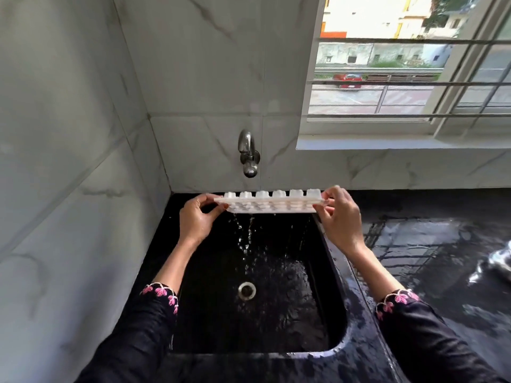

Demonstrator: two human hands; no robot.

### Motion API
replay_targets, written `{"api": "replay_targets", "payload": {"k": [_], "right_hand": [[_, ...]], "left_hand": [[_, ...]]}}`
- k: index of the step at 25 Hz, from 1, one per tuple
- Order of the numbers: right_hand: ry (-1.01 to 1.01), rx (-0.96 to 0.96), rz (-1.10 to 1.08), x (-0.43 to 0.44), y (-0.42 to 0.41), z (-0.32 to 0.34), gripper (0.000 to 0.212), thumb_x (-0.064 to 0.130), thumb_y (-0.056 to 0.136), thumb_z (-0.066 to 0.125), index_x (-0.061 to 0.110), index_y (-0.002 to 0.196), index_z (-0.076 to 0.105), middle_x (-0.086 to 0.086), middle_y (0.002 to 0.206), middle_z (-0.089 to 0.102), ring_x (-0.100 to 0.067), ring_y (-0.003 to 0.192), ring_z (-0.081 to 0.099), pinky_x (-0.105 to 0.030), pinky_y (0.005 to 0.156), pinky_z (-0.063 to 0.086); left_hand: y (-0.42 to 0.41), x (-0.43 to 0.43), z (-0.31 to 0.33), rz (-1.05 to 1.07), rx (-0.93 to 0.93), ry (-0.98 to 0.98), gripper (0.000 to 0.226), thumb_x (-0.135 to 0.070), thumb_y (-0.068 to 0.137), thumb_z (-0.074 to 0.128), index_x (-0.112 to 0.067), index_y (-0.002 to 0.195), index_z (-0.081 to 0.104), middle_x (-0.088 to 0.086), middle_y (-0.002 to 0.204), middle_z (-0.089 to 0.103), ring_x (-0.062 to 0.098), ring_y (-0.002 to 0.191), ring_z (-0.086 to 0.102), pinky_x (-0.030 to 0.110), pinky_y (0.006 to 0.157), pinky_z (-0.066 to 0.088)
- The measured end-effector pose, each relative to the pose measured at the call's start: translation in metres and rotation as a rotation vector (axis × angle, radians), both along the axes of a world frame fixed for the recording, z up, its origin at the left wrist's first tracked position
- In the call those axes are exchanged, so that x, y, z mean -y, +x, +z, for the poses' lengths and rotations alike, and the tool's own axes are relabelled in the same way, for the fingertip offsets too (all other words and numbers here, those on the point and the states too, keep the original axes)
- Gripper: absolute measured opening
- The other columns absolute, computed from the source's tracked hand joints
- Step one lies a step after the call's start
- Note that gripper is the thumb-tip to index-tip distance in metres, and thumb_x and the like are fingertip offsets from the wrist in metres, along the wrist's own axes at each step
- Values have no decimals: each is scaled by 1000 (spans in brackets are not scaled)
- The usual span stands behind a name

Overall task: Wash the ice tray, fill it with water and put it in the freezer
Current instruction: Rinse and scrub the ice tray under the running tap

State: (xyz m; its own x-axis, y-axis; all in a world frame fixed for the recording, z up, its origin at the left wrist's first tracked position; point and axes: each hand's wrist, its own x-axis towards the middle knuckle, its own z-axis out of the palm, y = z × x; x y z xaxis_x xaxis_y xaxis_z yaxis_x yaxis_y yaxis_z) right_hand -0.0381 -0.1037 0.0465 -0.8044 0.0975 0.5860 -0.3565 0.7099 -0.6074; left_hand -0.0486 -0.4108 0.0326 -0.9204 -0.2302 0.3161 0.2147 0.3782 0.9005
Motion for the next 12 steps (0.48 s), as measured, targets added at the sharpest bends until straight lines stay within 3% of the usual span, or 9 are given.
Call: {"api": "replay_targets", "payload": {"k": [2,4,6,8,10,12], "right_hand": [[14,-110,-1,-1,-1,27,16,9,89,69,9,96,55,-6,94,67,-25,82,70,-45,70,61],[-37,-205,-22,0,3,48,14,6,91,66,5,96,53,-6,102,73,-17,85,68,-35,75,60],[-59,-287,-67,3,9,44,9,-1,90,62,2,94,54,-2,95,72,-14,78,67,-27,67,58],[85,-78,-79,5,15,7,9,-1,87,59,3,93,56,-2,80,69,-21,65,66,-29,54,50],[233,380,-47,7,27,-39,13,11,90,64,9,99,55,-12,83,73,-33,75,69,-31,57,40],[280,509,-58,5,35,-64,15,19,93,63,11,102,54,-16,86,72,-38,83,68,-33,59,34]], "left_hand": [[2,0,22,-16,-101,-16,22,-29,76,79,-17,94,72,-13,101,73,-9,100,64,10,91,44],[5,-2,40,25,-245,-70,14,-23,82,77,-20,94,70,-13,107,71,-3,117,58,18,102,41],[7,1,35,44,-334,-187,12,-13,84,75,-20,90,66,-7,113,70,8,125,54,24,106,40],[7,8,7,-58,-148,-506,21,-10,80,76,-27,81,63,3,108,73,22,119,61,36,103,43],[13,12,-31,-174,266,-902,19,-21,79,76,-31,75,59,-1,98,73,24,105,66,33,90,41],[25,10,-55,-169,347,-964,12,-29,80,75,-26,82,64,-6,95,72,19,98,66,30,80,37]]}}
